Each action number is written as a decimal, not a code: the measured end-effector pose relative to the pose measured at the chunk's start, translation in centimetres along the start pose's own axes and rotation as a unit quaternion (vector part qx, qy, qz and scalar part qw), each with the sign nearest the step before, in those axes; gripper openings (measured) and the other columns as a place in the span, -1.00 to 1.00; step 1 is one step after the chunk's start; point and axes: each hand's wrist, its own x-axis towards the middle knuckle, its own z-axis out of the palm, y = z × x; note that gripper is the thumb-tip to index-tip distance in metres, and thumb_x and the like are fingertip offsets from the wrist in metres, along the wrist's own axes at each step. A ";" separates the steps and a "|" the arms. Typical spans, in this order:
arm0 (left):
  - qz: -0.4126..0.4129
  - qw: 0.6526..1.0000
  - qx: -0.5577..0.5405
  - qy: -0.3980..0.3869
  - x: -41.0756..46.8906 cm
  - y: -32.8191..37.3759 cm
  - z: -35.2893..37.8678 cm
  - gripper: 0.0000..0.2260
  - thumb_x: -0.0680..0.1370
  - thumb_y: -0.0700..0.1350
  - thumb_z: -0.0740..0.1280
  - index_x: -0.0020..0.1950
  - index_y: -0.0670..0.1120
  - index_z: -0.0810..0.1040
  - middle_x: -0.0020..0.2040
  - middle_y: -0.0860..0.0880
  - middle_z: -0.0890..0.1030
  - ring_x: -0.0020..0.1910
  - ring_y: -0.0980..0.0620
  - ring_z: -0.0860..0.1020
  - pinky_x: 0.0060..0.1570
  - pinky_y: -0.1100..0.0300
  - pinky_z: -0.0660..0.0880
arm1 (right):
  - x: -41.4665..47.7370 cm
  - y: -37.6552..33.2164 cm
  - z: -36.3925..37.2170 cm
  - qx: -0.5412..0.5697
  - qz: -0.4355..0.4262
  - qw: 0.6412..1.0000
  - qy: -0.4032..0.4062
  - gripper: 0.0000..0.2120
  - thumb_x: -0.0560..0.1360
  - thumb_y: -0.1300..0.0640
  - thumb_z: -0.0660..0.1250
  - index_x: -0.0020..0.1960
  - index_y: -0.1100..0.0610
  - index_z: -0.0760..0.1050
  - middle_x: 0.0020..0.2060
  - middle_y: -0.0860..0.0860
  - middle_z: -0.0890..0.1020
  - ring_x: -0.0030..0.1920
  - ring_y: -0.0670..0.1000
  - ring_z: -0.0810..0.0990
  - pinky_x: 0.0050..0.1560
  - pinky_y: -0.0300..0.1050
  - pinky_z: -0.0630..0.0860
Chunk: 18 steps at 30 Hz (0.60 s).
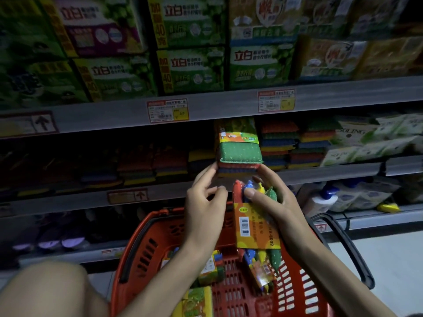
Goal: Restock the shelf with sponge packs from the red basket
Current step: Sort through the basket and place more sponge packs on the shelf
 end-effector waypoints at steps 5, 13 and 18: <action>-0.050 0.998 -0.038 0.005 0.8 -0.1 0.9 -0.64 0.68 -0.19 0.28 0.48 0.01 0.47 0.32 0.06 0.60 0.21 0.35 0.57 -0.01 0.51 0.50 | 1.0 -0.3 -0.6 0.011 -0.011 1.000 0.005 -0.24 0.27 -0.23 0.54 0.45 -0.26 0.45 0.37 -0.13 0.55 0.32 -0.04 0.61 0.29 0.09 0.59; -0.066 0.994 -0.062 0.057 0.5 -1.0 2.3 -0.60 0.66 -0.20 0.29 0.51 -0.03 0.45 0.41 -0.02 0.55 0.36 0.13 0.52 0.21 0.35 0.51 | 1.9 -0.7 -0.6 -0.031 -0.037 0.999 0.015 -0.29 0.25 -0.25 0.51 0.39 -0.31 0.45 0.31 -0.21 0.42 0.21 -0.40 0.49 0.03 -0.41 0.54; -0.045 0.993 -0.091 0.057 1.1 -0.4 2.9 -0.61 0.66 -0.31 0.25 0.43 0.03 0.47 0.32 0.05 0.56 0.11 0.37 0.58 -0.02 0.50 0.52 | 2.4 -0.5 -0.4 -0.030 -0.032 0.999 0.030 -0.31 0.32 -0.19 0.51 0.42 -0.28 0.42 0.33 -0.29 0.46 0.25 -0.38 0.50 0.18 -0.22 0.54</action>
